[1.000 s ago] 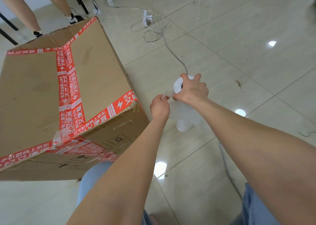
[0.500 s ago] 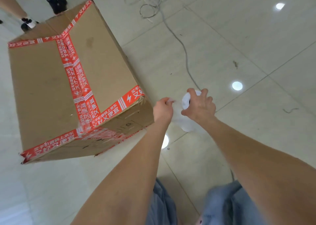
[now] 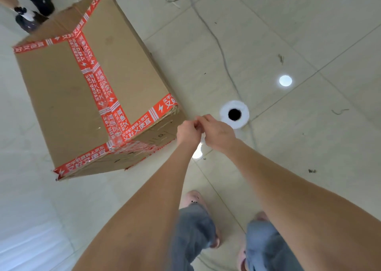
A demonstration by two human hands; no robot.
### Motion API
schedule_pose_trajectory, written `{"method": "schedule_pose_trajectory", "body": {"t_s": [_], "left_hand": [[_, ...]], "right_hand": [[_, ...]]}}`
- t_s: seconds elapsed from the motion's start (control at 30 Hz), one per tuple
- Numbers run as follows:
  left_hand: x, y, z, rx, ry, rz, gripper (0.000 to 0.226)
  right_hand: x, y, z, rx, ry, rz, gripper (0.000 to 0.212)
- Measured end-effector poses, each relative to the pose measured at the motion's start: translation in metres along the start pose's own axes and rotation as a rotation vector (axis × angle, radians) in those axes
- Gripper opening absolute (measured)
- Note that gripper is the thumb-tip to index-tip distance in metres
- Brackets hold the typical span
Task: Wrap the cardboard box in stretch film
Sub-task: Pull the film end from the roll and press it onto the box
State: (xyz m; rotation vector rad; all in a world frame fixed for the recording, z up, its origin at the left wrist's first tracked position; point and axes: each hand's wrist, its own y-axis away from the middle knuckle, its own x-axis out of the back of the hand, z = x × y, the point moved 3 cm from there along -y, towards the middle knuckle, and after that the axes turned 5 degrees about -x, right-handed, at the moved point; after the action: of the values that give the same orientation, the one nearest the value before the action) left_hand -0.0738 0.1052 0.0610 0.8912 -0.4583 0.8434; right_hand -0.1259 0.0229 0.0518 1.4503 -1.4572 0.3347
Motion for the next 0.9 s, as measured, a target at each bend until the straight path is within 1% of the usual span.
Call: {"method": "schedule_pose_trajectory", "body": {"t_s": [0.03, 0.1, 0.13, 0.2, 0.23, 0.3, 0.37, 0.4, 0.43, 0.47, 0.53, 0.6, 0.7, 0.77, 0.83, 0.9], "left_hand": [[0.003, 0.002, -0.002, -0.009, 0.011, 0.007, 0.021], [0.007, 0.006, -0.01, -0.005, 0.045, 0.029, 0.022], [0.007, 0.009, -0.015, 0.005, 0.054, 0.04, 0.019], [0.006, 0.016, -0.025, 0.029, 0.078, 0.066, 0.011], [0.004, 0.022, -0.03, 0.043, 0.088, 0.072, 0.01], [0.001, 0.029, -0.038, 0.073, 0.073, 0.087, 0.013], [-0.002, 0.031, -0.052, 0.121, 0.053, 0.129, 0.017], [-0.004, 0.031, -0.057, 0.139, 0.064, 0.15, 0.019], [-0.005, 0.029, -0.06, 0.144, 0.081, 0.16, 0.02], [-0.008, 0.026, -0.064, 0.151, 0.092, 0.165, 0.021], [-0.012, 0.027, -0.072, 0.156, 0.114, 0.188, 0.02], [-0.014, 0.026, -0.072, 0.152, 0.158, 0.206, 0.016], [-0.019, 0.017, -0.076, 0.134, 0.272, 0.259, 0.015], [-0.024, 0.009, -0.076, 0.107, 0.346, 0.28, 0.016], [-0.031, -0.003, -0.084, 0.095, 0.401, 0.322, 0.018], [-0.037, -0.016, -0.092, 0.092, 0.467, 0.354, 0.016]], "right_hand": [[-0.003, 0.001, -0.002, -0.015, -0.021, -0.038, 0.056], [-0.007, 0.001, -0.003, -0.083, 0.003, -0.083, 0.044], [-0.008, 0.001, -0.004, -0.118, 0.032, -0.088, 0.038], [-0.008, 0.004, -0.006, -0.146, 0.074, -0.061, 0.033], [-0.01, 0.008, -0.008, -0.142, 0.066, -0.041, 0.032], [-0.016, 0.014, -0.012, -0.139, -0.03, 0.043, 0.032], [-0.029, 0.025, -0.01, -0.209, -0.123, 0.17, 0.031], [-0.035, 0.028, -0.006, -0.25, -0.118, 0.23, 0.031], [-0.04, 0.029, 0.0, -0.285, -0.089, 0.26, 0.033], [-0.048, 0.031, 0.006, -0.313, -0.056, 0.251, 0.039], [-0.06, 0.031, 0.017, -0.316, -0.02, 0.154, 0.054], [-0.065, 0.027, 0.022, -0.297, 0.014, 0.079, 0.062], [-0.072, 0.016, 0.022, -0.22, 0.087, 0.077, 0.072], [-0.079, 0.007, 0.02, -0.212, 0.158, 0.101, 0.074], [-0.094, 0.0, 0.025, -0.258, 0.203, 0.117, 0.062], [-0.111, -0.004, 0.033, -0.317, 0.18, 0.111, 0.045]]}}
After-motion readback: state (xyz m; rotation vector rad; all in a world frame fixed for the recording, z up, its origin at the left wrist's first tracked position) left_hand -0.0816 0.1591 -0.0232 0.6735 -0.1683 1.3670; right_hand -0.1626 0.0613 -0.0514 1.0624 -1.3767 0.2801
